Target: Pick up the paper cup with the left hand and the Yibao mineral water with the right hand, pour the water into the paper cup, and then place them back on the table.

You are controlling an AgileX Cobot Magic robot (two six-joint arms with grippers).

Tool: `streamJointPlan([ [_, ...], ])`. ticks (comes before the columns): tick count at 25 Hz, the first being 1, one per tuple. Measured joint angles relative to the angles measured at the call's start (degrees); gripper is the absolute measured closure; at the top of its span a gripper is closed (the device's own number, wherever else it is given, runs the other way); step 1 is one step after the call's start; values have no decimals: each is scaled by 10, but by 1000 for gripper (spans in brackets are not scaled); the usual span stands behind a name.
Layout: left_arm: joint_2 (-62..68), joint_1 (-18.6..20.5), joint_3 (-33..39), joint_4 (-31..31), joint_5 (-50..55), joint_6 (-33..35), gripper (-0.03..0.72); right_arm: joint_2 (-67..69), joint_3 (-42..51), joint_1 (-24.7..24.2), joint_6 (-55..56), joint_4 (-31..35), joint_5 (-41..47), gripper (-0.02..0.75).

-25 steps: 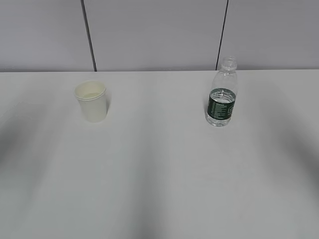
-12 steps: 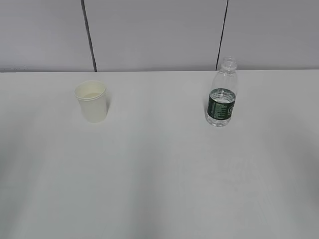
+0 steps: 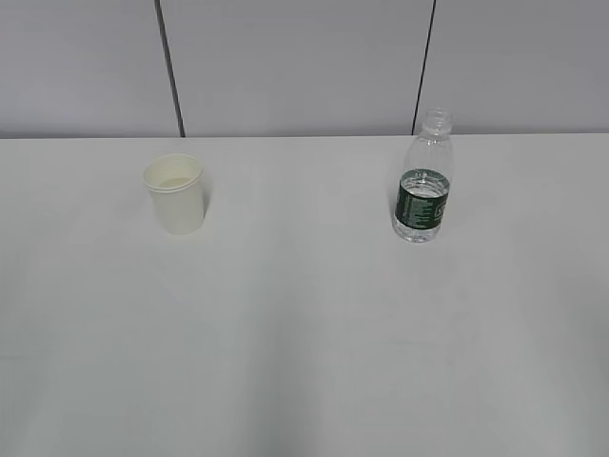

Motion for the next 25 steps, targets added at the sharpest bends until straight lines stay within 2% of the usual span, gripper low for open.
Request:
streamJointPlan([
  [9, -136, -1, 29, -6, 7, 0, 223, -146, 73, 0, -15, -21, -19, 152],
  [15, -144, -1, 35, -9, -12, 6, 223, -214, 88, 0, -27, -32, -38, 153],
  [19, -144, -1, 56, 0, -80, 9, 223, -219, 100, 0, -28, -34, -56, 152],
  [25, -144, -1, 61, 6, -89, 10, 229, -219, 100, 0, -28, -34, -61, 153],
])
